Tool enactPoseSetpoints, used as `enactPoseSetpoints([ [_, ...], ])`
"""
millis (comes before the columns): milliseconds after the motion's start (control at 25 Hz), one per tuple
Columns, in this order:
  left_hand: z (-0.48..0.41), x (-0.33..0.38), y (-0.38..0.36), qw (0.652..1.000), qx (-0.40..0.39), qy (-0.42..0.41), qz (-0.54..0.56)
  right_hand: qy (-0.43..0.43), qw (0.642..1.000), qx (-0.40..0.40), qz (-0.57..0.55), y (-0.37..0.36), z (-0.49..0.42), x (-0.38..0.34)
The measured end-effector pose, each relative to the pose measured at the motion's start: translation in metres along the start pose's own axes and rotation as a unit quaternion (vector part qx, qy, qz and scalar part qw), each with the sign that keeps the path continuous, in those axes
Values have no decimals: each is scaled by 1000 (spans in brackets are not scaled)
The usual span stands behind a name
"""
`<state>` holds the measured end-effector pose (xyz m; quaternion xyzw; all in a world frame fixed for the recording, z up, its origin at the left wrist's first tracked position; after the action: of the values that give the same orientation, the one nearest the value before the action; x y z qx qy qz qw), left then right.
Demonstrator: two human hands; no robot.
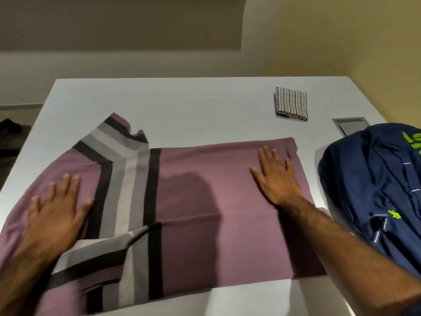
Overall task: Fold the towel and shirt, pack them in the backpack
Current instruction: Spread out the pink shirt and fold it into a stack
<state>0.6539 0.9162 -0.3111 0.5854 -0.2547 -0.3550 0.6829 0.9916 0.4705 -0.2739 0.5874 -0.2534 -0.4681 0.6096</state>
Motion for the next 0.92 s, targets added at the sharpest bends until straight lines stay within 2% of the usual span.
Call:
enactPoseSetpoints([
  [80,-7,-1,15,998,-16,13,-55,-82,995,59,-16,21,-16,43],
  [120,-15,11,32,999,-3,14,-48,-93,991,98,-9,30,-22,50],
  [200,-39,42,72,999,47,0,-1,-19,988,151,25,42,-36,35],
  [320,-97,80,114,994,64,-73,43,115,982,139,56,46,-58,8],
  [480,-145,113,133,991,61,-112,29,161,977,118,80,49,-82,29],
  [560,-167,114,124,994,20,-108,-17,189,970,104,108,51,-89,35],
  [640,-181,112,114,990,-11,-114,-81,195,969,93,124,57,-98,39],
  [800,-186,118,130,981,74,-145,-109,177,970,61,152,64,-105,35],
  [920,-186,117,144,975,88,-150,-137,176,976,46,122,69,-100,33],
])
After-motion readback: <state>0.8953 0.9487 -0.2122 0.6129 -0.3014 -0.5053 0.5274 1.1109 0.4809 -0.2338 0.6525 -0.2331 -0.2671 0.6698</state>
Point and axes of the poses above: each hand's wrist, its own z-axis away from the middle knuckle, its own y-axis out of the back of the hand, x = y × z, the point moved 8 cm from there along -z, towards the middle knuckle, and after that the axes turned 8 degrees about -z, right-handed, at the moved point
